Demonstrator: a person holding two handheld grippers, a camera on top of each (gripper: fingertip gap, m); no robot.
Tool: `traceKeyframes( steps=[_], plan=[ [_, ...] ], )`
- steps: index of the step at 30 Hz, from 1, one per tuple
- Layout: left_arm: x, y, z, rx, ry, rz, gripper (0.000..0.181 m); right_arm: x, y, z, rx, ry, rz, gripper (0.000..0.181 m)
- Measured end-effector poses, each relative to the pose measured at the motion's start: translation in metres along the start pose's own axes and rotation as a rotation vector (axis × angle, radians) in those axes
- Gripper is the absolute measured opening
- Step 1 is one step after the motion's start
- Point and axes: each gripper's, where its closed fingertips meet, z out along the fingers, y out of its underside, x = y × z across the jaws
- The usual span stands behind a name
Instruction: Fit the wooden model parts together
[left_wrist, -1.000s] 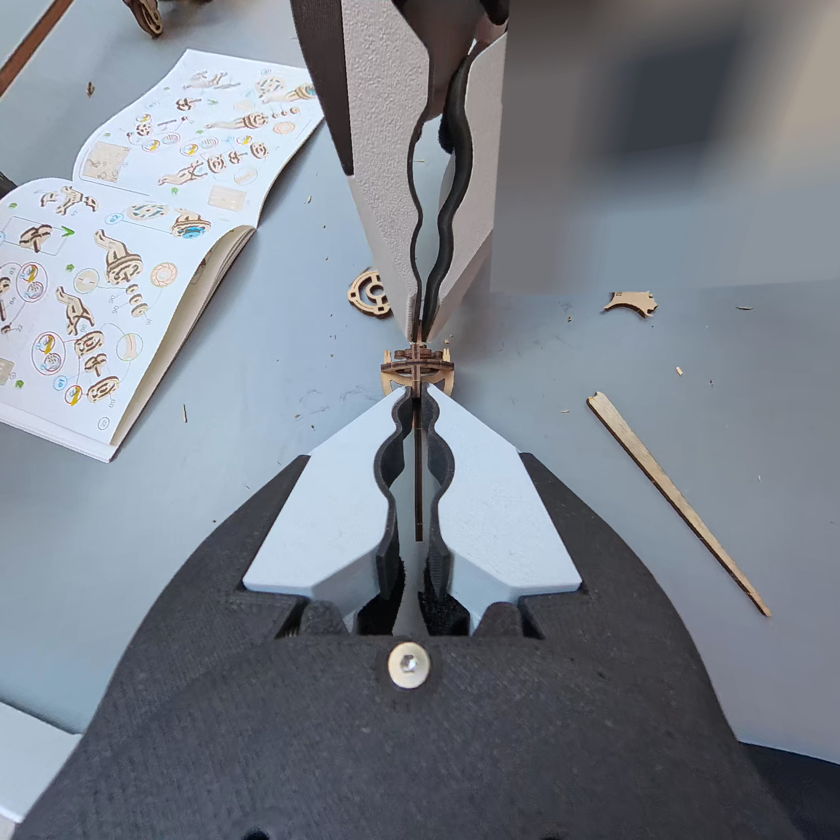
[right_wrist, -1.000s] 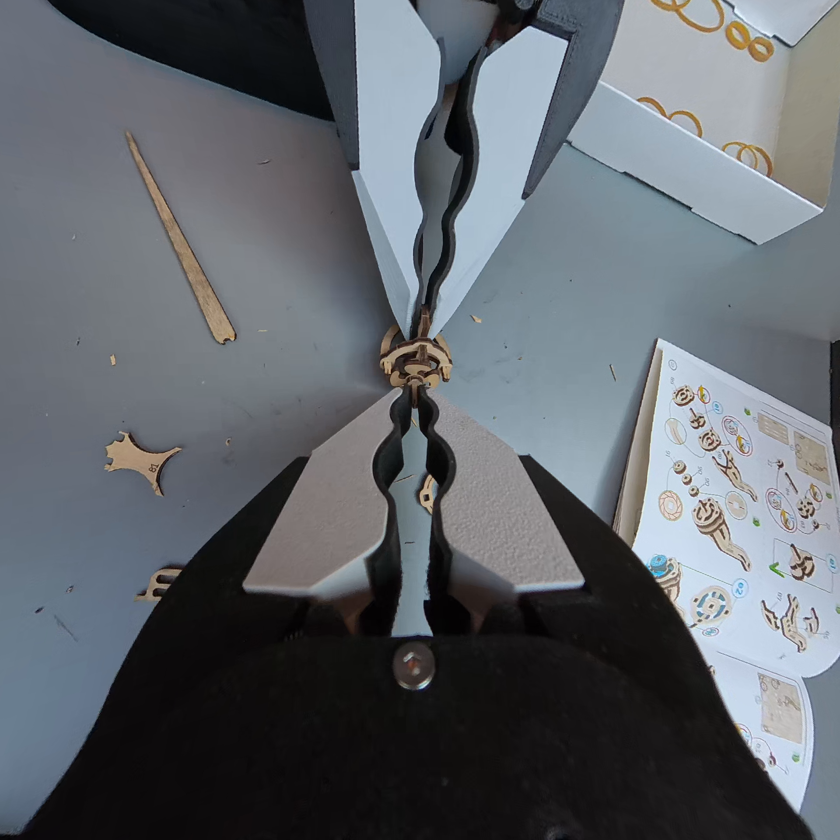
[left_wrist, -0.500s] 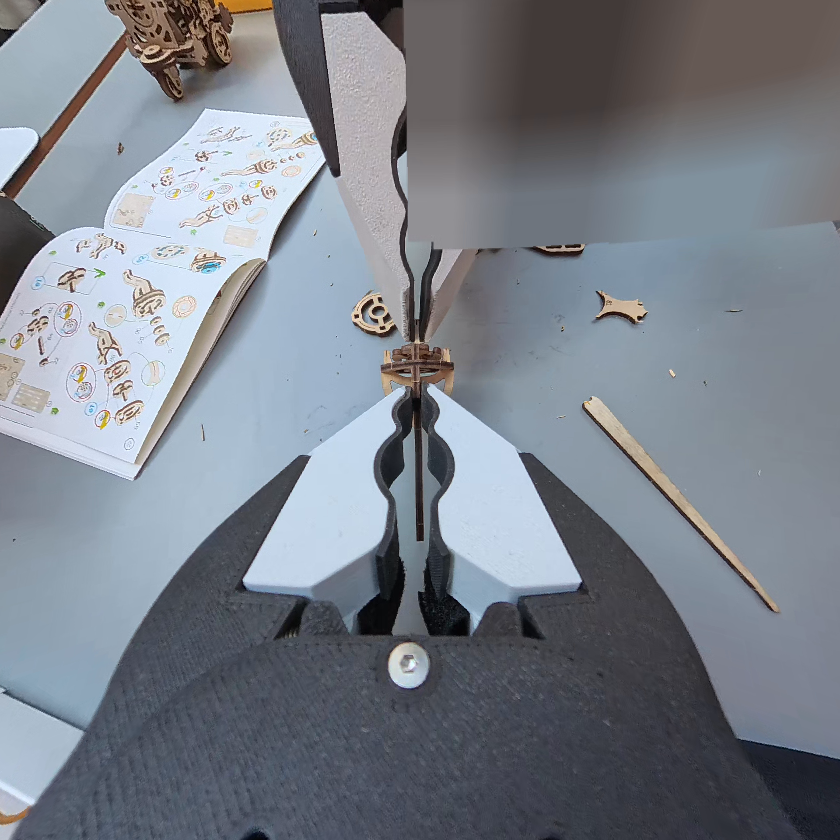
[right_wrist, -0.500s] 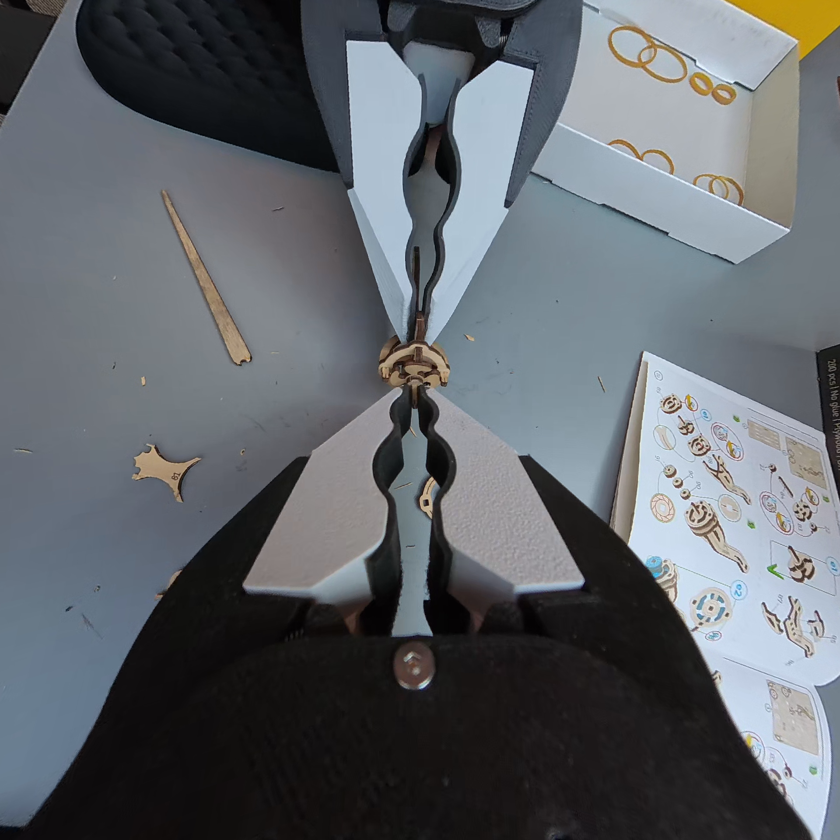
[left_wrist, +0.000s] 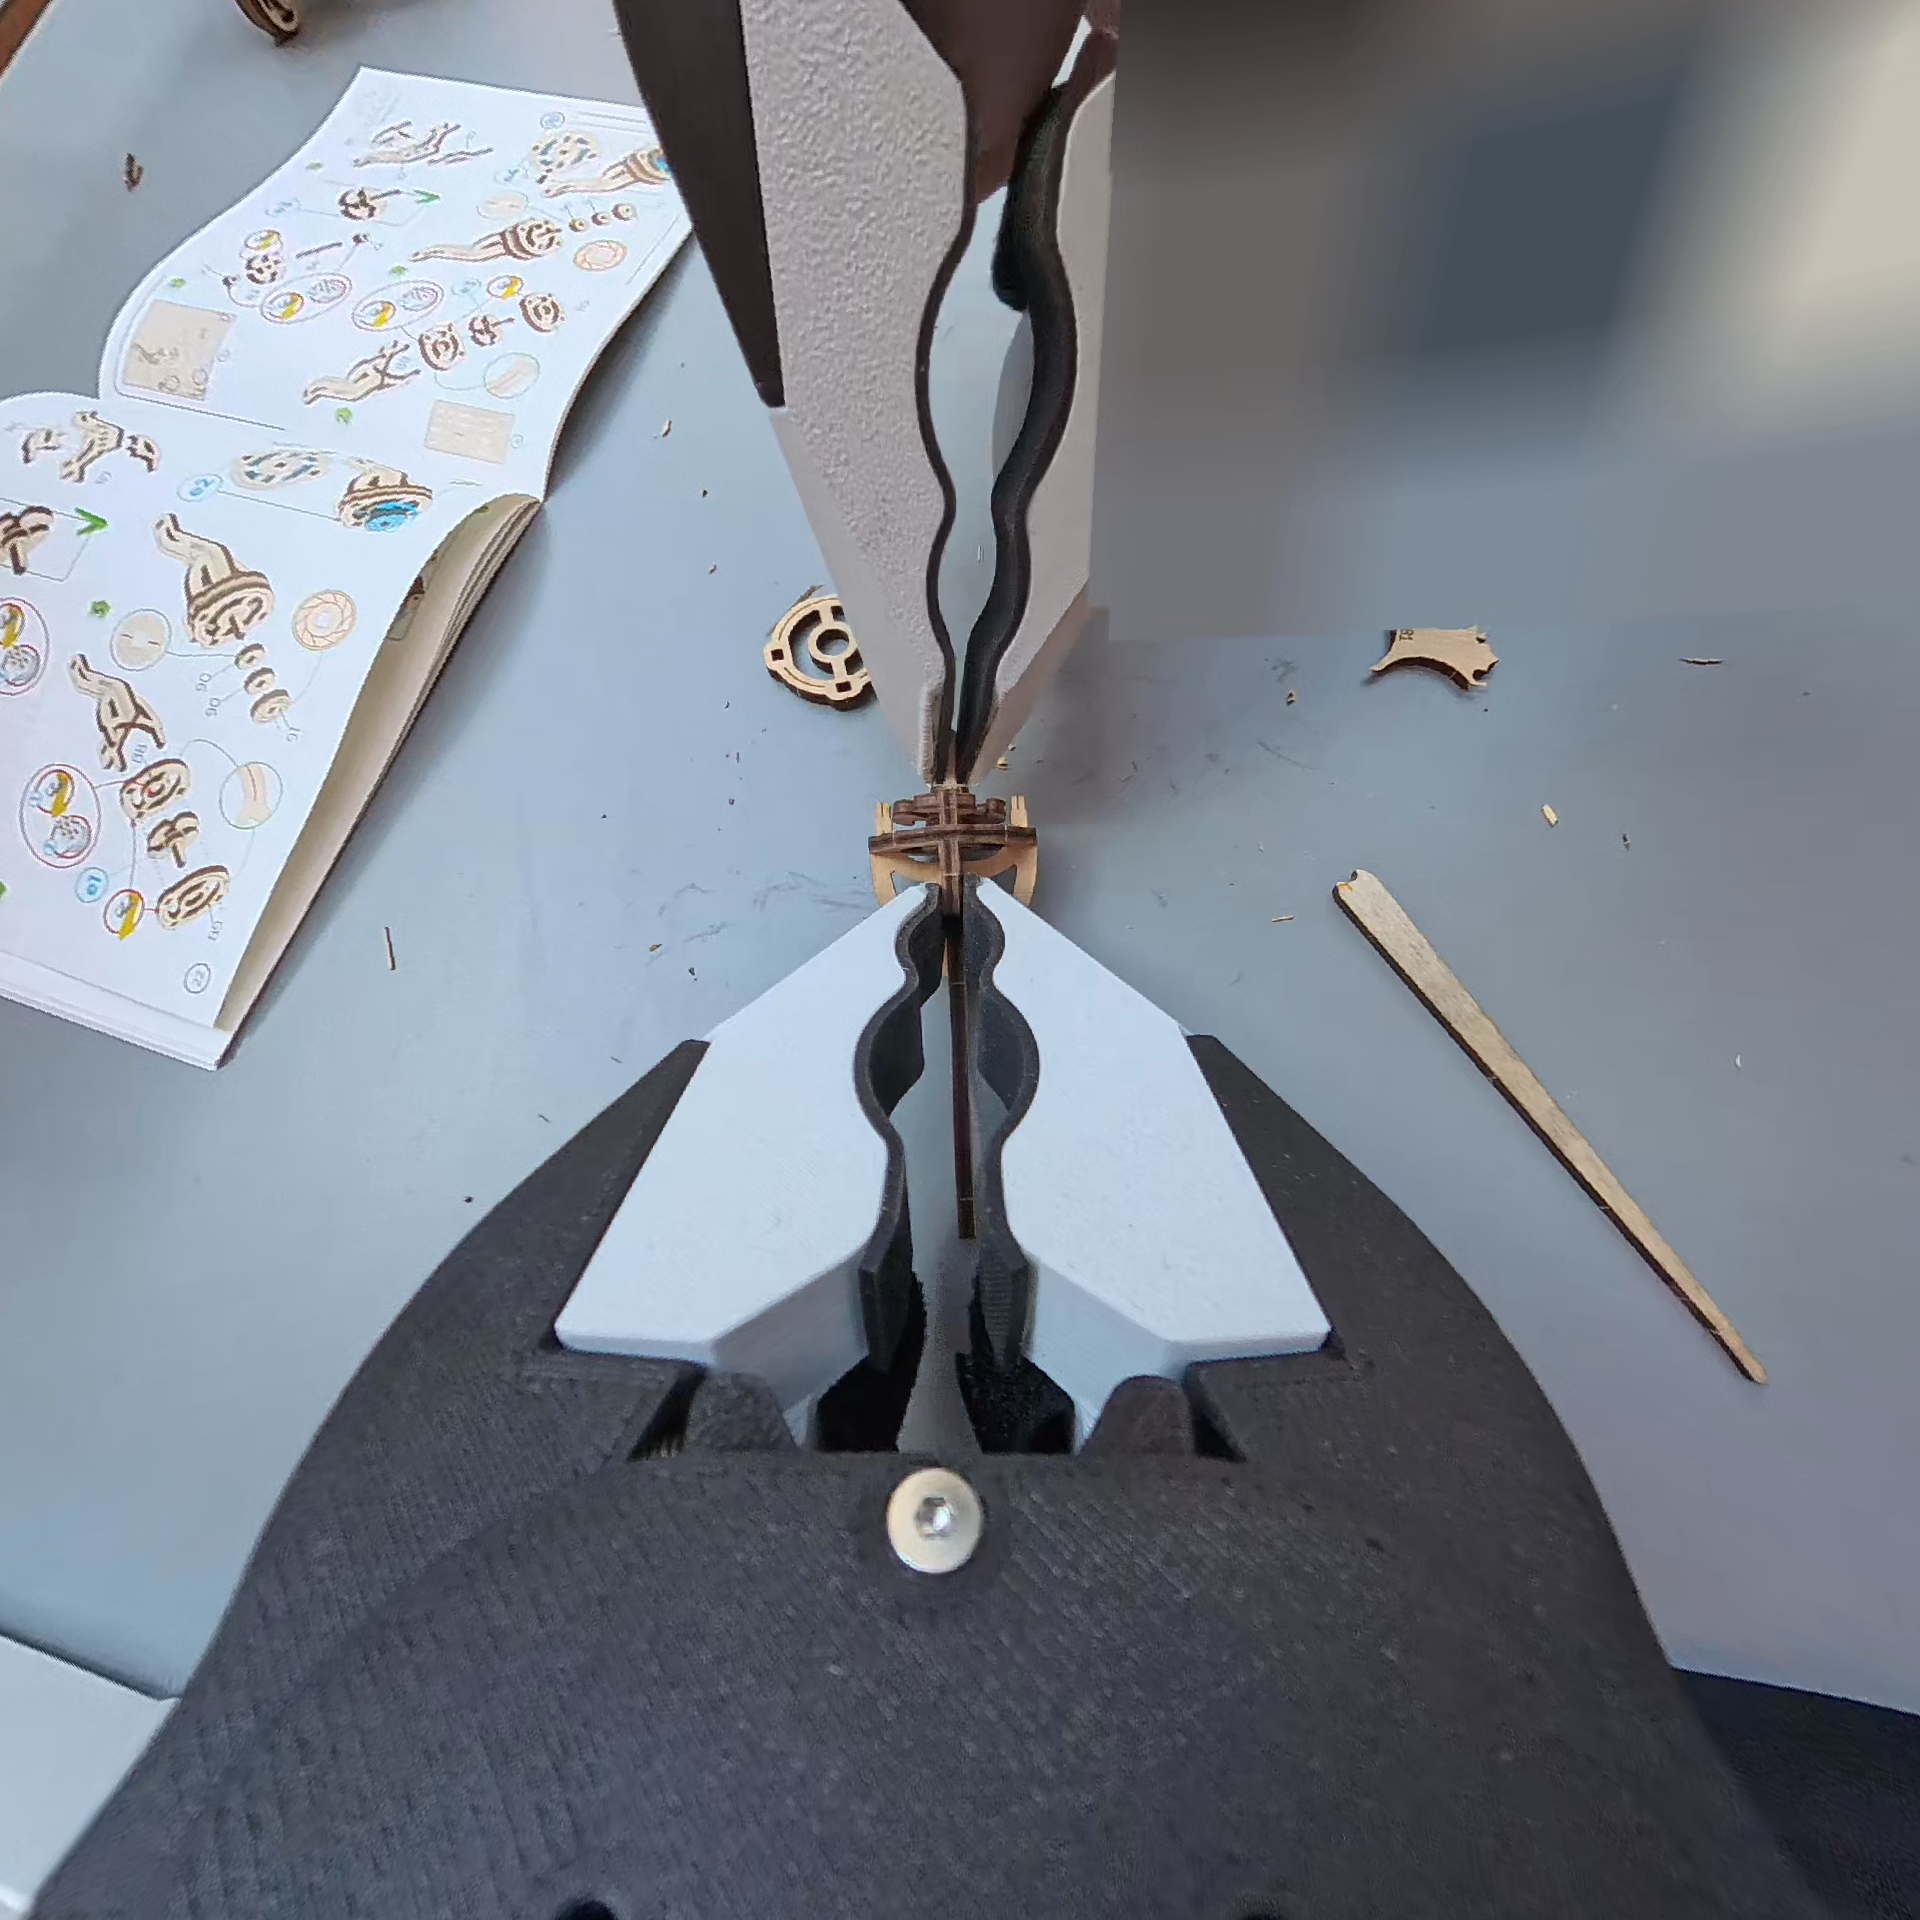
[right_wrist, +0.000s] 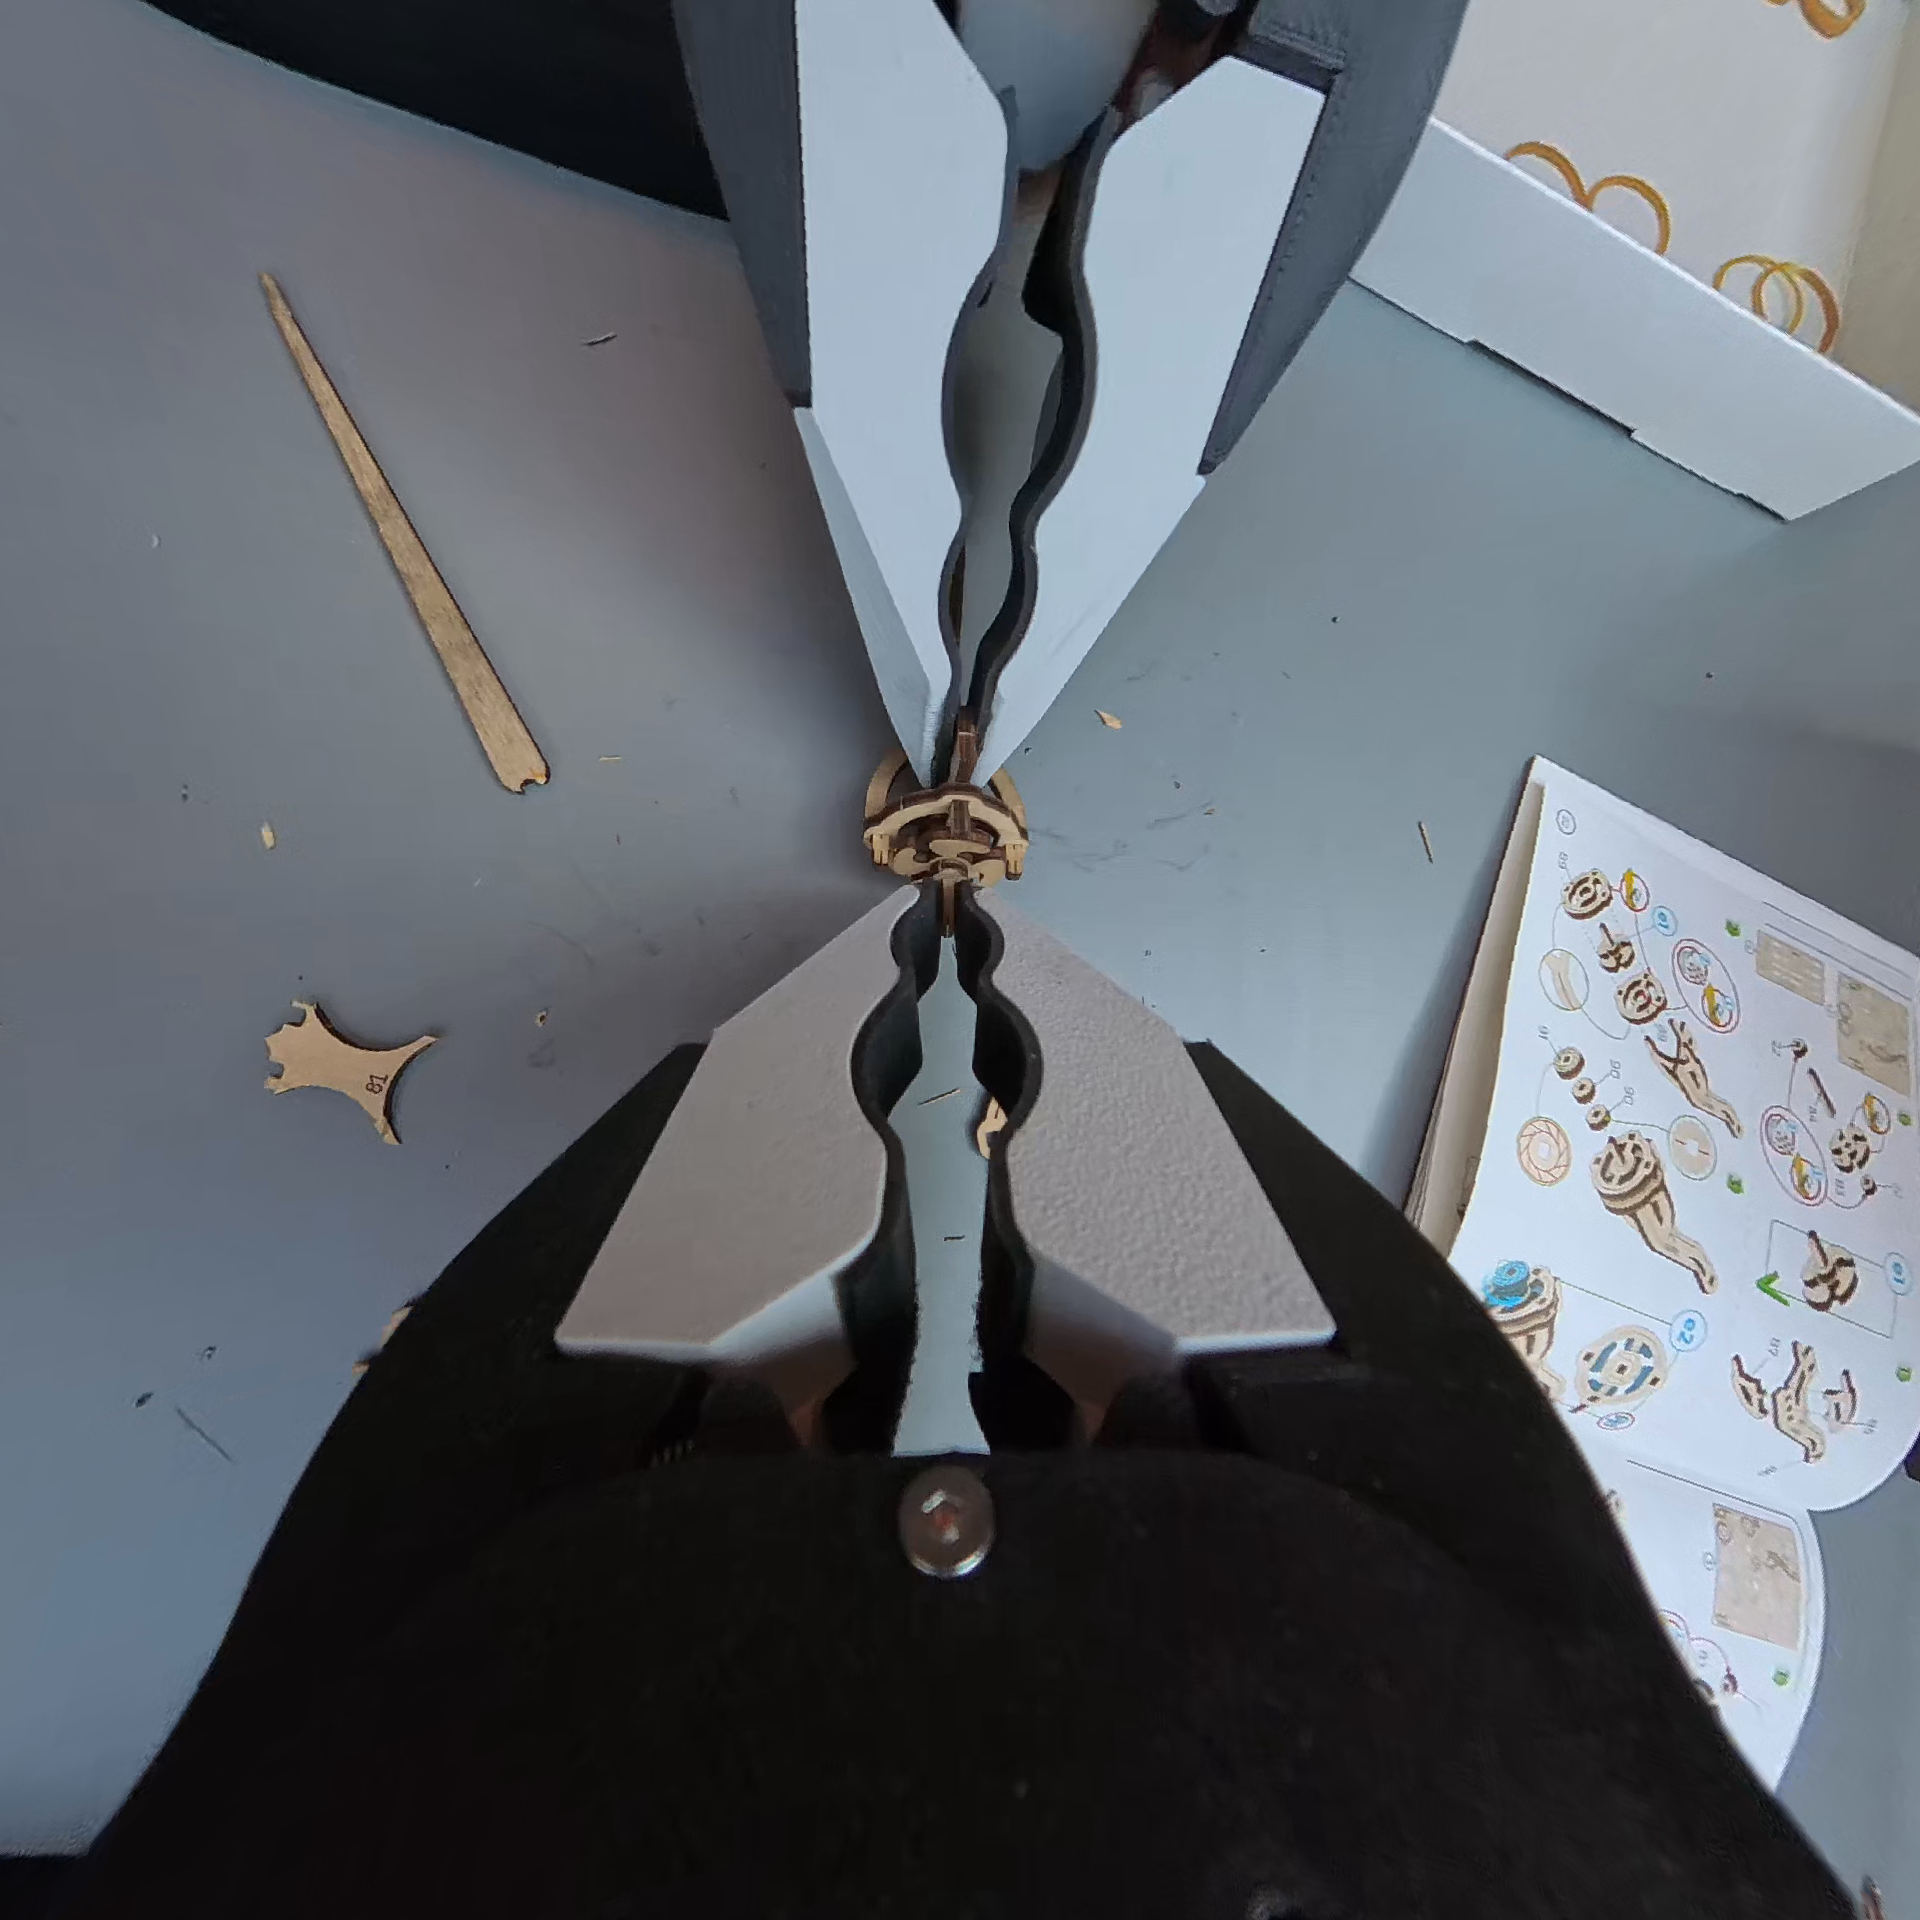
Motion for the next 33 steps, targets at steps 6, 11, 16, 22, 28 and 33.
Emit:
traceKeyframes(
  steps=[6,11,16,22,28,33],
  plan=[
    [0.001,0.0,0.0,0.042,0.068,-0.05,0.001,-0.002,0.0,0.001,0.046,-0.019,-0.018,0.001],
    [0.002,0.0,0.0,0.042,0.069,-0.038,0.005,-0.002,0.0,0.003,0.038,-0.007,-0.026,0.001],
    [0.003,0.0,0.0,0.043,0.083,-0.043,0.008,-0.001,-0.001,0.003,0.046,-0.003,-0.028,0.001],
    [0.0,0.001,0.0,0.053,0.085,-0.067,0.002,0.0,-0.002,0.003,0.076,-0.006,-0.034,0.002],
    [0.0,0.001,0.0,0.054,0.08,-0.062,0.002,0.007,-0.001,-0.002,0.125,-0.005,0.017,0.013],
    [-0.003,0.001,0.0,0.053,0.064,-0.065,0.009,0.009,0.002,-0.013,0.178,-0.058,0.048,0.012]
  ],
)
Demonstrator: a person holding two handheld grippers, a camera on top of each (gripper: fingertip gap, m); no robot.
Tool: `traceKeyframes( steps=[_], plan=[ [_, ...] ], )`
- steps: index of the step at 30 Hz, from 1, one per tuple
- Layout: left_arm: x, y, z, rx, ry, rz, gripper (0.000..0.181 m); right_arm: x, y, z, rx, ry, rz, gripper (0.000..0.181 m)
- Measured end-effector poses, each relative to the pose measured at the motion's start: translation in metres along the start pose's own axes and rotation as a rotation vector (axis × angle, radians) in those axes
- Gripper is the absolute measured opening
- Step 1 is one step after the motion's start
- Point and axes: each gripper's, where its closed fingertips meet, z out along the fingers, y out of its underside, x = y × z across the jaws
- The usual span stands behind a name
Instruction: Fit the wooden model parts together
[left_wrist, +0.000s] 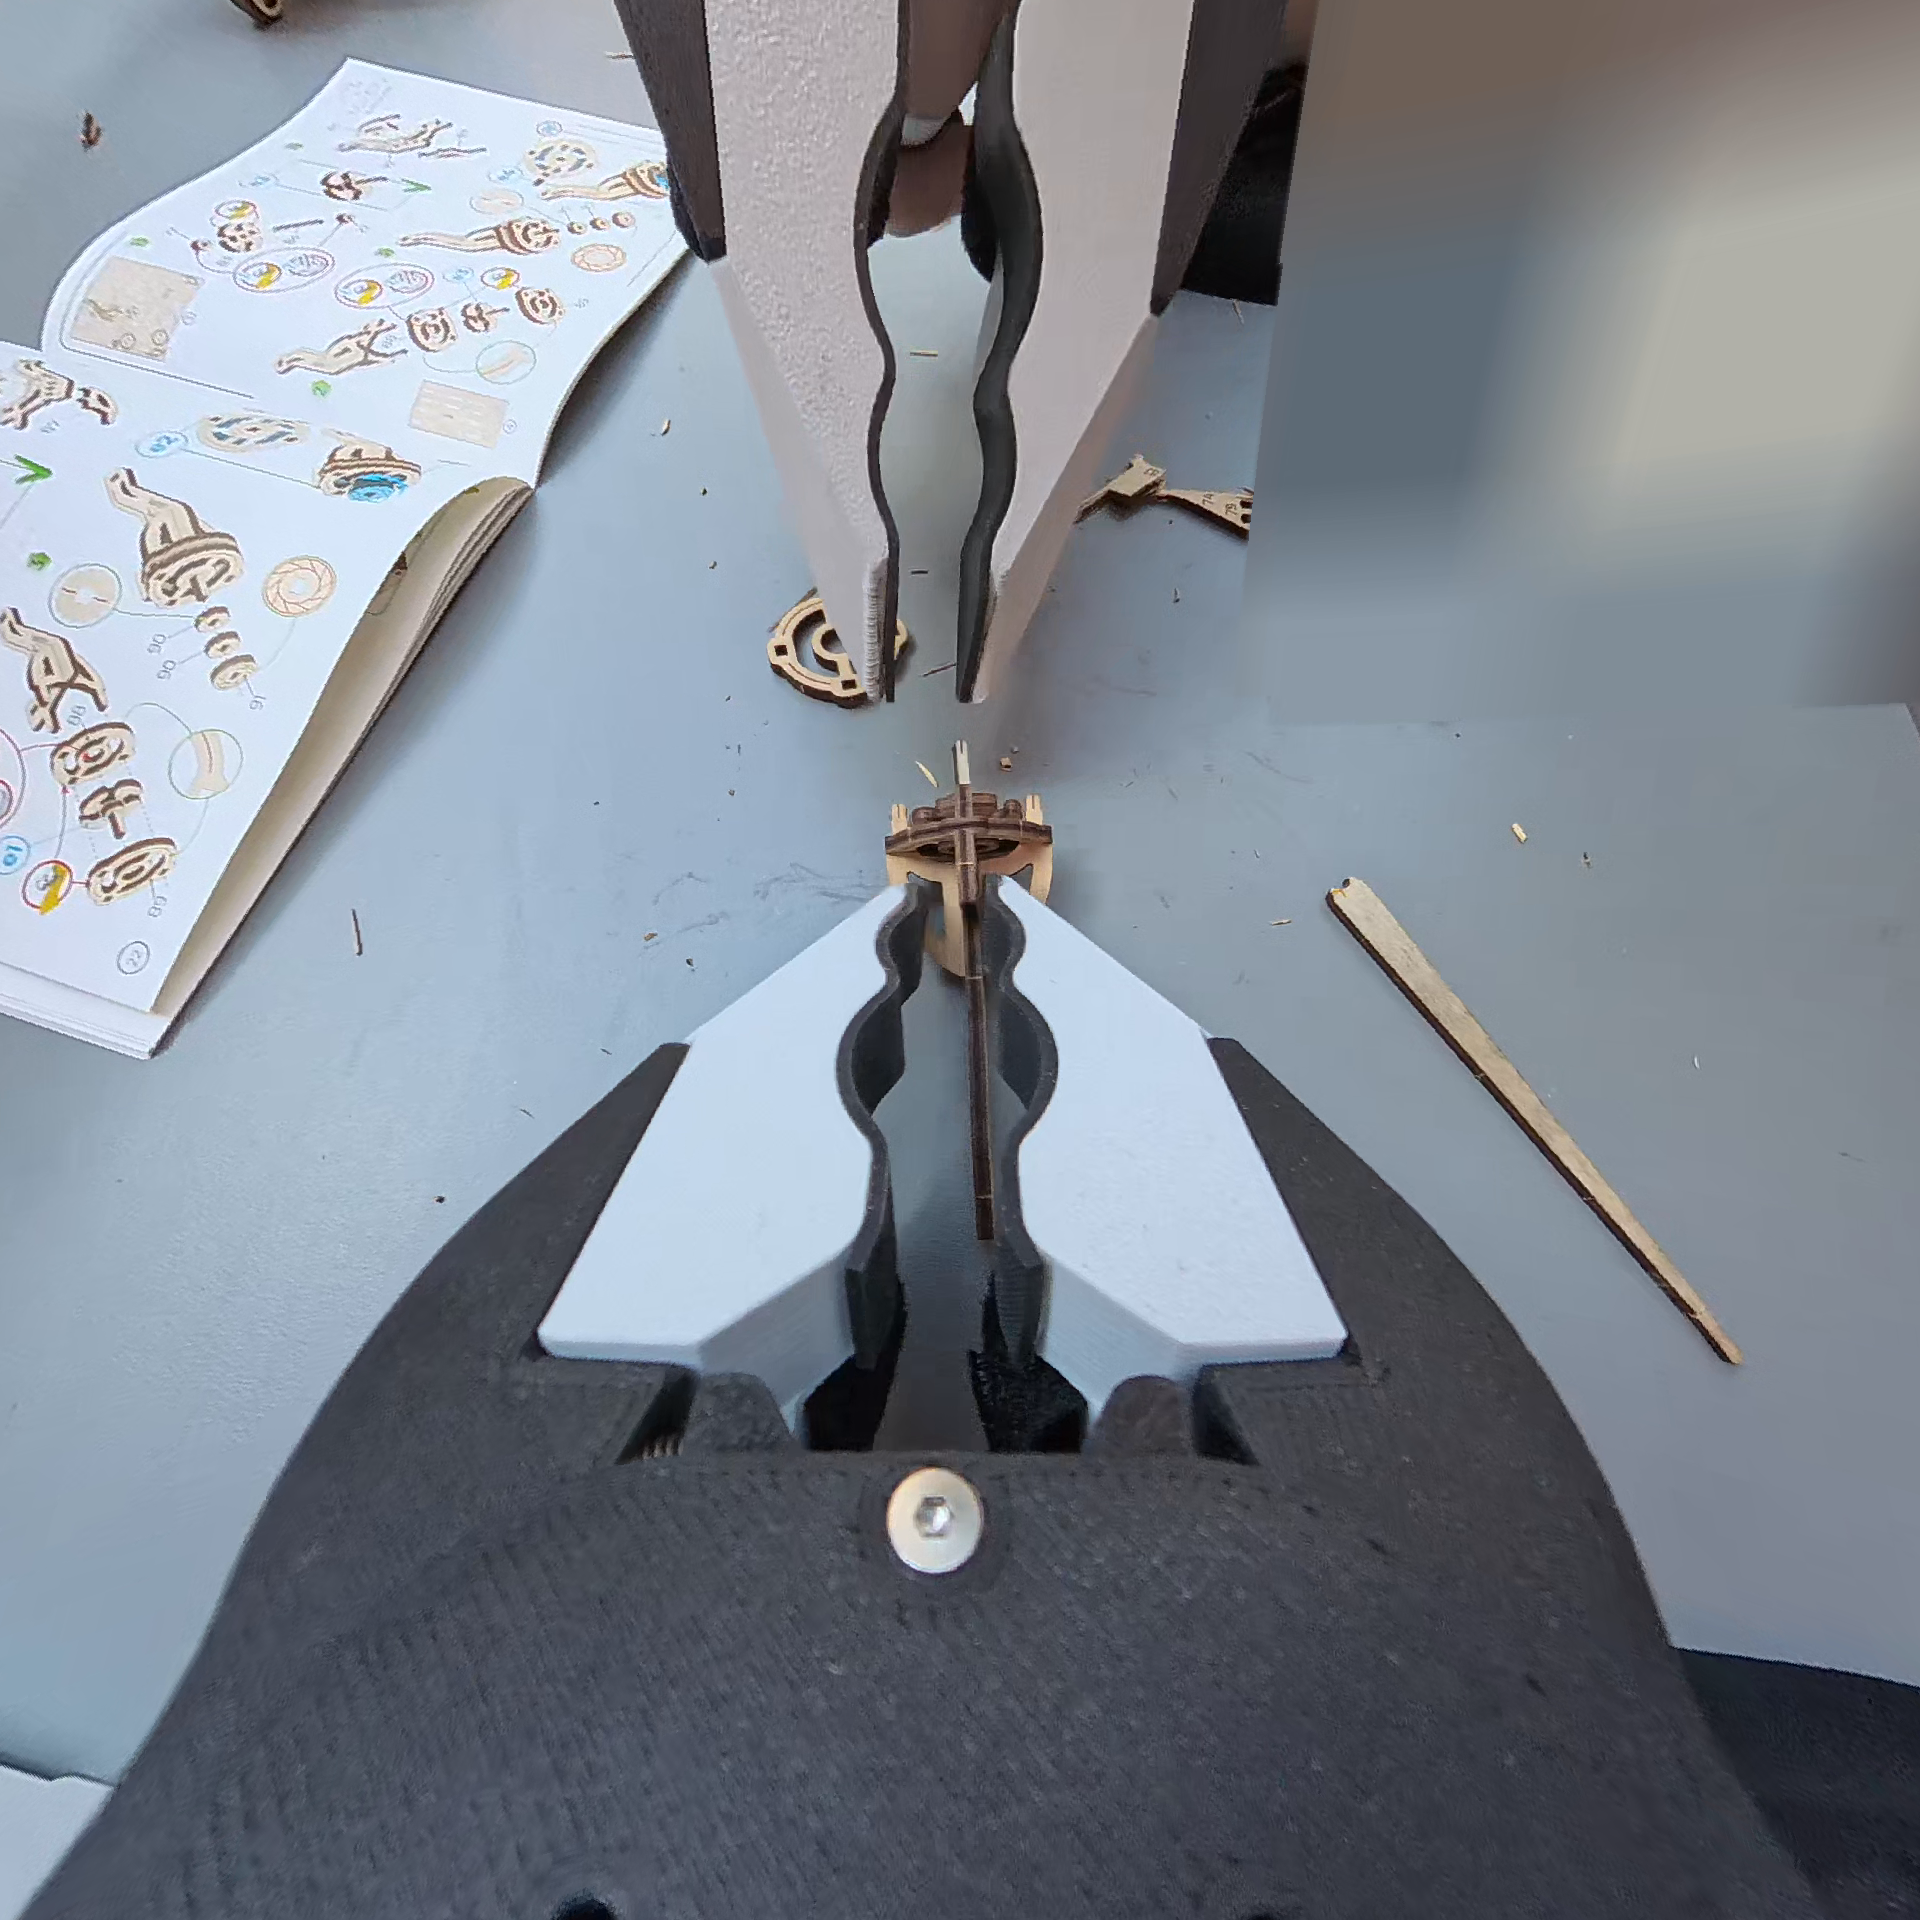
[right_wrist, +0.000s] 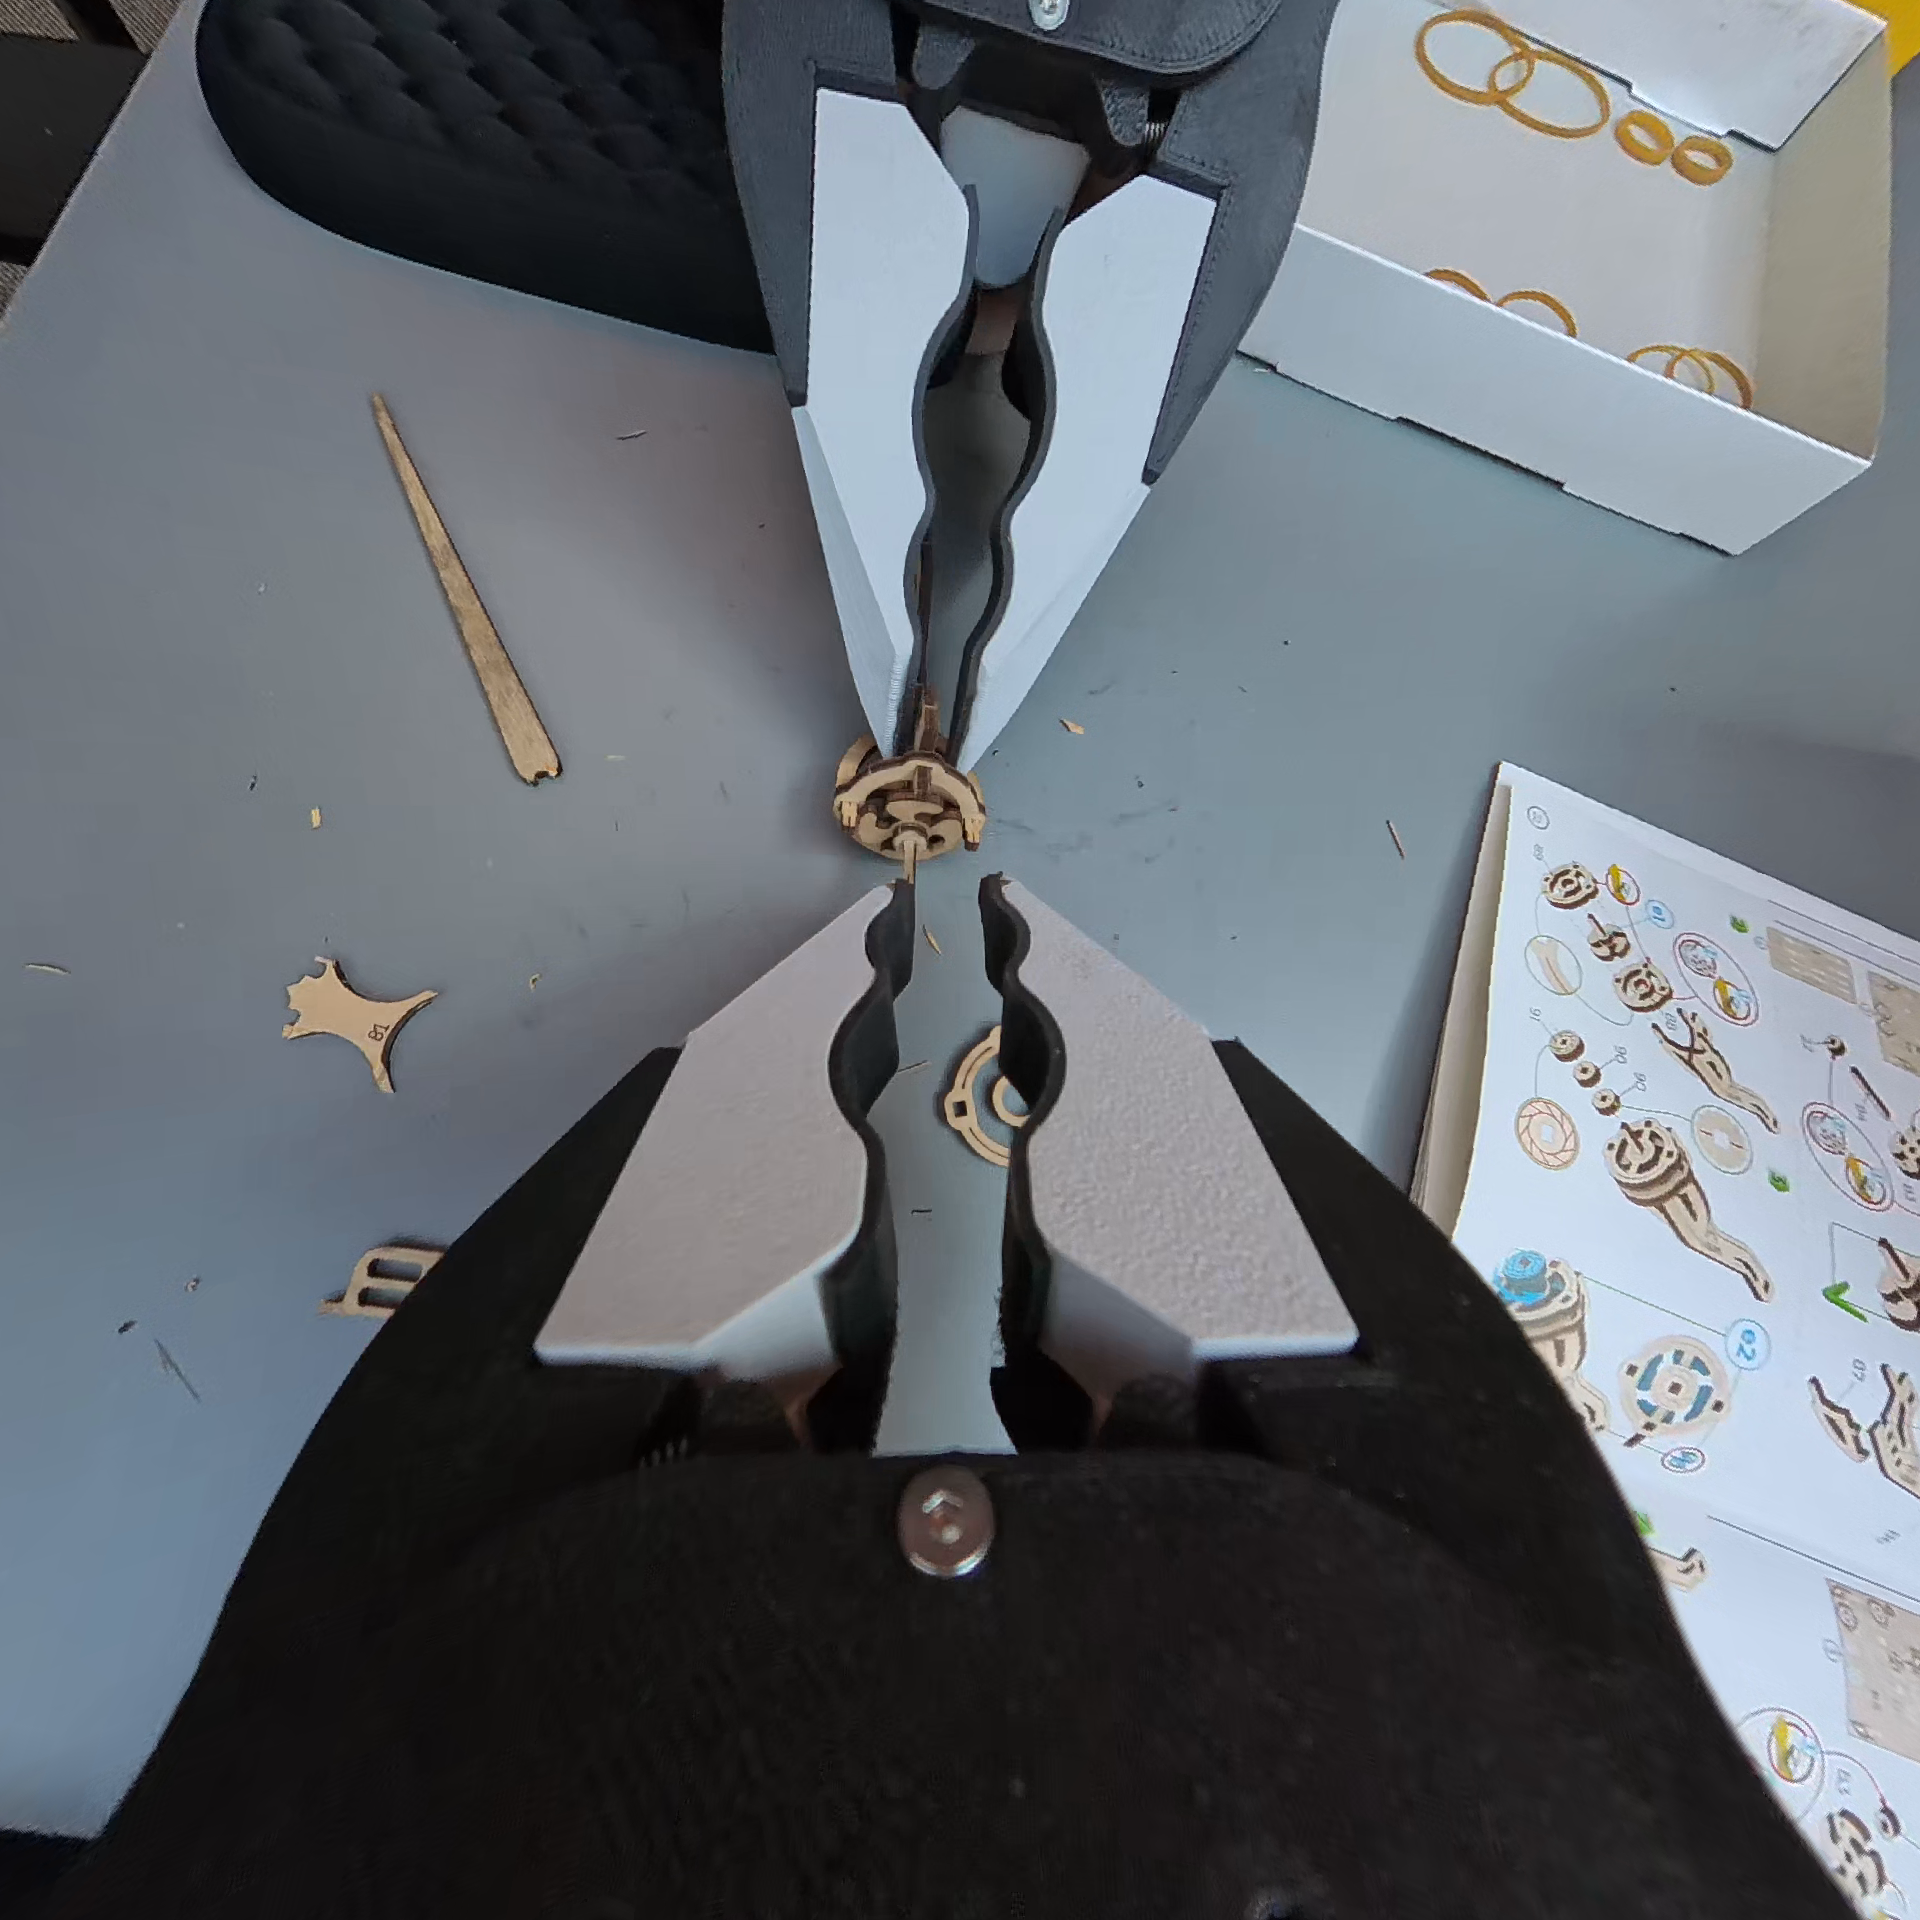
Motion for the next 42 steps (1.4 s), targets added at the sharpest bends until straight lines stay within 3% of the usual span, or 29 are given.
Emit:
traceKeyframes(
  steps=[2,11,33,36,39,42],
  plan=[
    [-0.003,0.001,0.0,-0.003,-0.02,-0.01,0.02,0.001,0.003,-0.001,0.009,-0.011,0.017,0.011],
    [-0.001,0.001,0.0,-0.007,-0.014,0.012,0.017,-0.011,0.005,0.005,0.006,-0.081,0.032,0.0],
    [-0.001,0.001,0.0,-0.001,-0.02,0.016,0.017,-0.006,0.001,0.005,0.022,-0.066,0.066,0.0],
    [-0.004,-0.003,-0.005,0.027,-0.043,0.021,0.018,0.004,-0.003,-0.003,0.026,-0.024,0.118,0.012],
    [-0.008,-0.011,-0.015,0.074,-0.062,0.01,0.02,0.03,-0.006,-0.025,-0.101,0.16,0.332,0.019],
    [-0.007,-0.023,-0.027,0.129,-0.053,0.007,0.02,0.025,0.018,-0.065,-0.474,0.382,0.637,0.019]
  ],
)
